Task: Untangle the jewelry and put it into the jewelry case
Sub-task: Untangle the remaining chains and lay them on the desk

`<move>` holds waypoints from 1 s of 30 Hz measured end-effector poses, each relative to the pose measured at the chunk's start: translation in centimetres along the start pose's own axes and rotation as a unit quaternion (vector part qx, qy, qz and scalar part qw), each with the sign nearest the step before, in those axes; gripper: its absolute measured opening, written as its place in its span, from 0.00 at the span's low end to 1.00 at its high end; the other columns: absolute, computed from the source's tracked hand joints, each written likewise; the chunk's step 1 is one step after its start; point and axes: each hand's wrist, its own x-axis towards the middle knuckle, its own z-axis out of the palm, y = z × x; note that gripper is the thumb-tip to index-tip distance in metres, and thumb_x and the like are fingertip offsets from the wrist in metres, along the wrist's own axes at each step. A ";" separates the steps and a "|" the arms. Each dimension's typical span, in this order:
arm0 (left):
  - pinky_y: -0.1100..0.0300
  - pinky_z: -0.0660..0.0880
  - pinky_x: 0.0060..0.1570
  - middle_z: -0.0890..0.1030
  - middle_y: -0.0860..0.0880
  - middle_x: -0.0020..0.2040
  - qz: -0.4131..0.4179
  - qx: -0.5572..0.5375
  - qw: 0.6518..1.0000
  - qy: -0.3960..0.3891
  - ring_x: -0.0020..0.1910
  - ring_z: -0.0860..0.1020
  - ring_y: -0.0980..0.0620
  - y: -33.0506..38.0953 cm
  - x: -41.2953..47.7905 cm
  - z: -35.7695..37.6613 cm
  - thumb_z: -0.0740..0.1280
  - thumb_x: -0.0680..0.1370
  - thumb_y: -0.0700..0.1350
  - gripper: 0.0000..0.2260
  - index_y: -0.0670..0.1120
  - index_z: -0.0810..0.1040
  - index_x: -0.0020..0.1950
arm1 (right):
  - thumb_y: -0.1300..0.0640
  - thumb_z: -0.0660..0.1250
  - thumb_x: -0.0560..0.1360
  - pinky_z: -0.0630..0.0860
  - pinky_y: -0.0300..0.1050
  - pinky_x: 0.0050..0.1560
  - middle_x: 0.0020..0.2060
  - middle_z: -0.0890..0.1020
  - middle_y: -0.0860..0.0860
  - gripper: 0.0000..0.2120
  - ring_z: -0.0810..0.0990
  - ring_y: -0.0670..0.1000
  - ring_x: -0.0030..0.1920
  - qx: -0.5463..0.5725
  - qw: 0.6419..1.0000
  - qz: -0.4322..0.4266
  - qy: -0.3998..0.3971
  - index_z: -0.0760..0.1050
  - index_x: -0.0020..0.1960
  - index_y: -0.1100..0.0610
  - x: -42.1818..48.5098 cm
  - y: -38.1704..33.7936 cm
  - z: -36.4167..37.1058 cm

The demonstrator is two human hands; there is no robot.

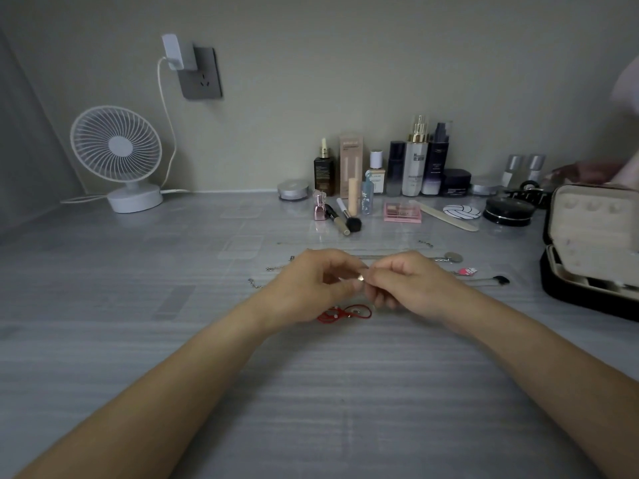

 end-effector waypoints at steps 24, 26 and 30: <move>0.75 0.67 0.31 0.78 0.59 0.30 -0.047 -0.119 0.991 0.030 0.31 0.75 0.68 1.1 -0.2 0.3 0.62 0.79 0.43 0.09 0.48 0.79 0.41 | 0.66 0.71 0.70 0.73 0.31 0.33 0.26 0.81 0.43 0.06 0.78 0.39 0.30 0.093 0.979 -0.137 0.115 0.81 0.41 0.55 0.5 0.3 -0.3; 0.74 0.67 0.30 0.79 0.60 0.29 -0.059 -0.128 0.990 0.026 0.31 0.74 0.66 1.2 -0.1 0.2 0.62 0.78 0.44 0.09 0.48 0.78 0.40 | 0.65 0.70 0.70 0.71 0.30 0.28 0.25 0.80 0.44 0.05 0.77 0.39 0.28 0.133 0.977 -0.111 0.121 0.80 0.41 0.56 0.4 0.1 -0.5; 0.70 0.69 0.34 0.80 0.57 0.34 -0.073 -0.147 0.986 0.033 0.35 0.75 0.61 1.2 0.0 0.1 0.63 0.78 0.43 0.09 0.47 0.78 0.39 | 0.63 0.68 0.73 0.73 0.34 0.29 0.31 0.82 0.48 0.07 0.80 0.42 0.31 0.146 0.978 -0.084 0.124 0.78 0.39 0.52 0.2 -0.2 -0.8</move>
